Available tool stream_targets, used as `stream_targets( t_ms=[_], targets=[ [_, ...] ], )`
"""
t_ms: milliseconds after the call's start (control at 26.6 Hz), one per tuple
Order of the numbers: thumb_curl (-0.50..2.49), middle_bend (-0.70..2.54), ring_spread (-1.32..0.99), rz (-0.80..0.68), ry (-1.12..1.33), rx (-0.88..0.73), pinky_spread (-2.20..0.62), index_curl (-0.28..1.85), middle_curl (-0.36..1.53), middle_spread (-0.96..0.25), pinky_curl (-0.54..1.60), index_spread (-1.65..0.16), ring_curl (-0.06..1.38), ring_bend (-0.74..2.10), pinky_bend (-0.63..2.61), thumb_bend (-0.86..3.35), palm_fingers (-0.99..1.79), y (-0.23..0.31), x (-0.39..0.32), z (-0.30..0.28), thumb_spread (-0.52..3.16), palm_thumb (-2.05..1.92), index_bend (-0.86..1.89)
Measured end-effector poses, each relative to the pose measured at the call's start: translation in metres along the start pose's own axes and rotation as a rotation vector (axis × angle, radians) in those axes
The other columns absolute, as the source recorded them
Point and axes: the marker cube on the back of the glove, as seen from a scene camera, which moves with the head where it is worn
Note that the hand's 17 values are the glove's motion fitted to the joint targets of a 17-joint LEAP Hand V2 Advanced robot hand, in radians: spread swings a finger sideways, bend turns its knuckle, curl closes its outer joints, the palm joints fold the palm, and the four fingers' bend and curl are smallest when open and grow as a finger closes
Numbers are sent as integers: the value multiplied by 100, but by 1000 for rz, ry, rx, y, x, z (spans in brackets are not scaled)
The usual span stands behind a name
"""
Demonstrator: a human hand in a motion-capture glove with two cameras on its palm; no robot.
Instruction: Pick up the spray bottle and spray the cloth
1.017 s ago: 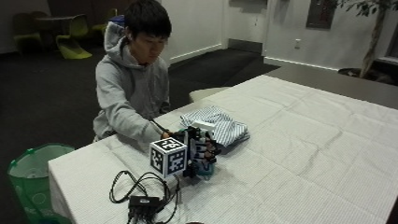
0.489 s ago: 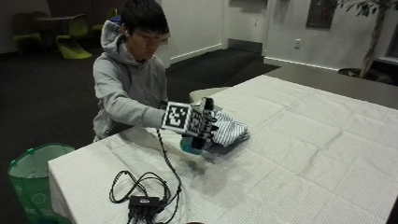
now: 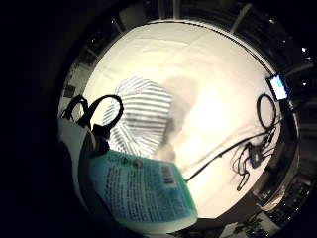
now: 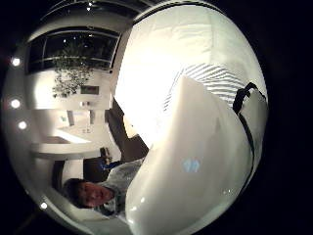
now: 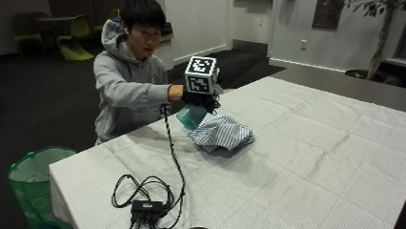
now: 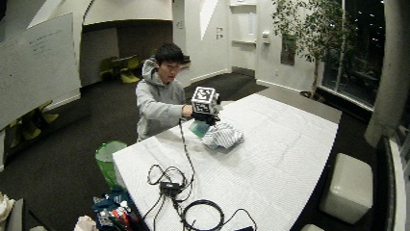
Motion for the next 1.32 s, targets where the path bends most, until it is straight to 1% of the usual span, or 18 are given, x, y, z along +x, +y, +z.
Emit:
stream_targets(
  t_ms=[226, 489, 640, 941, 1205, 1318],
  targets=[
    [70, 61, -21, 1, 162, -137, -22, 54, 50, -12, 36, -22, 44, 50, 31, -3, 140, 2, -17, 28, 24, 94, 56],
    [72, 62, -22, 39, 227, -256, -24, 54, 50, -12, 36, -22, 45, 51, 32, -3, 139, 1, -14, 66, 24, 94, 56],
    [73, 62, -22, 38, 258, -279, -24, 54, 50, -12, 37, -22, 45, 52, 32, -3, 139, 2, -21, 68, 24, 94, 56],
    [75, 63, -21, 35, 343, -263, -24, 55, 50, -12, 37, -22, 45, 52, 32, -3, 139, 0, -48, 42, 24, 94, 57],
    [76, 63, -21, 46, 369, -339, -24, 56, 50, -12, 37, -22, 45, 52, 32, -3, 139, -11, -41, 78, 24, 93, 57],
    [76, 63, -21, 48, 355, -348, -25, 56, 50, -12, 37, -22, 45, 52, 32, -3, 139, -15, -41, 84, 24, 93, 57]
  ],
)
